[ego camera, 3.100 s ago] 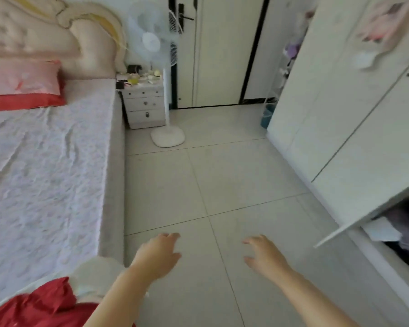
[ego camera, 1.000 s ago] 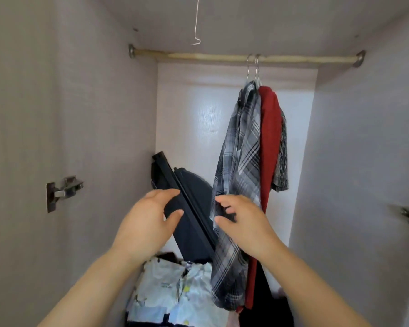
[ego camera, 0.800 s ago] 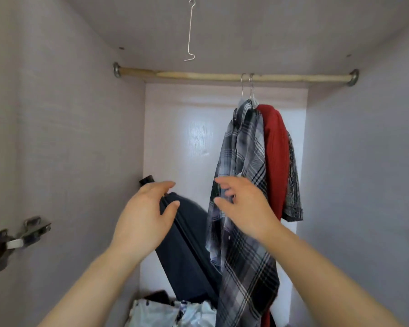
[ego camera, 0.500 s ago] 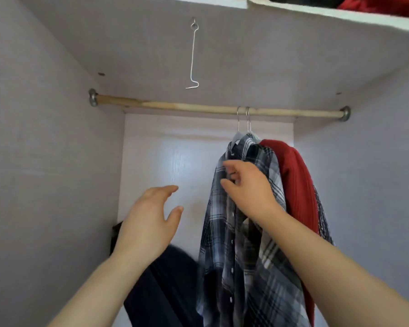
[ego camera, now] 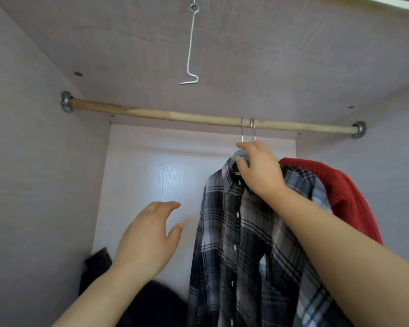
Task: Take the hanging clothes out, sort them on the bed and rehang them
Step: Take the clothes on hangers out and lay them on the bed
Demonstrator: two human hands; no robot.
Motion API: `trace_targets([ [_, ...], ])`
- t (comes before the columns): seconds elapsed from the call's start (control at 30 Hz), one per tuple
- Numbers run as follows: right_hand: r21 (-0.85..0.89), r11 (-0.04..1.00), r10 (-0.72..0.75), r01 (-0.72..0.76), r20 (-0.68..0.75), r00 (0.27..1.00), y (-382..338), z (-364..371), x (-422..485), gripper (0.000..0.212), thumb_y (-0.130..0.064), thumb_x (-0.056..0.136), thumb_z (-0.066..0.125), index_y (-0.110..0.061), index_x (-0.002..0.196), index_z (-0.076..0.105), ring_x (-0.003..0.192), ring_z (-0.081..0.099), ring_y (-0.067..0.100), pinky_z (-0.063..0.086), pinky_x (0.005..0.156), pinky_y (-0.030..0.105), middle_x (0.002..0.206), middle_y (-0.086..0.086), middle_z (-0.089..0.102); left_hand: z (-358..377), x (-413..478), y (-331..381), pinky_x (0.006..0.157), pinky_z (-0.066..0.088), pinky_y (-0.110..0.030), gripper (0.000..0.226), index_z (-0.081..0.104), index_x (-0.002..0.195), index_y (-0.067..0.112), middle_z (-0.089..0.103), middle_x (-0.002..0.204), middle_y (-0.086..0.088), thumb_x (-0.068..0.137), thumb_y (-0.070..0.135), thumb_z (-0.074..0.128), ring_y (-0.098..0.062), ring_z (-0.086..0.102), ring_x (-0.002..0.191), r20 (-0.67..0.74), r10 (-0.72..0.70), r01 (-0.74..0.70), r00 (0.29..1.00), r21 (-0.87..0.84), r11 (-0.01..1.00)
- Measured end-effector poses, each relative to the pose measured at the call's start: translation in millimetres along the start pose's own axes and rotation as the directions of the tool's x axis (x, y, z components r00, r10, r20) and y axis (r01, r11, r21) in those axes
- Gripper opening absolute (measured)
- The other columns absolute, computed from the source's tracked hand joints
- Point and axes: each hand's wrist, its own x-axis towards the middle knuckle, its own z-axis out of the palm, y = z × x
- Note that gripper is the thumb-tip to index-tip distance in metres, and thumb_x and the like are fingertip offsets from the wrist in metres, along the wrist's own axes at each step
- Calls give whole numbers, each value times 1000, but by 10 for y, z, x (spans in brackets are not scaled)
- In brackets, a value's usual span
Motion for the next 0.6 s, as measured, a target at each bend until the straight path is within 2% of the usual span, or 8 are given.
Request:
trace_targets([
  [0.13,-34,999,4,-5,-40,999,411,58,26,38,-16,92,51,-9,129,51,118,46,25,36,99,35,126,9,54,166,139,-12,90,37,-20,43,46,131,30,50,127,10,89,30,55,-7,49,112,4,12,-12,1000,35,999],
  [0.37,-49,998,-36,33,-51,998,877,235,177,41,-23,90,57,-12,130,50,114,48,25,35,99,35,124,7,57,432,525,258,92,36,-22,44,48,130,26,51,127,7,87,29,57,-12,50,113,-44,71,-67,997,88,994],
  [0.6,-26,995,-97,94,-140,985,943,348,395,36,-28,87,62,-16,121,61,104,54,28,41,87,38,110,8,63,396,841,520,99,35,-30,46,48,131,26,49,130,6,86,29,57,-15,45,120,-145,173,-154,974,134,979],
])
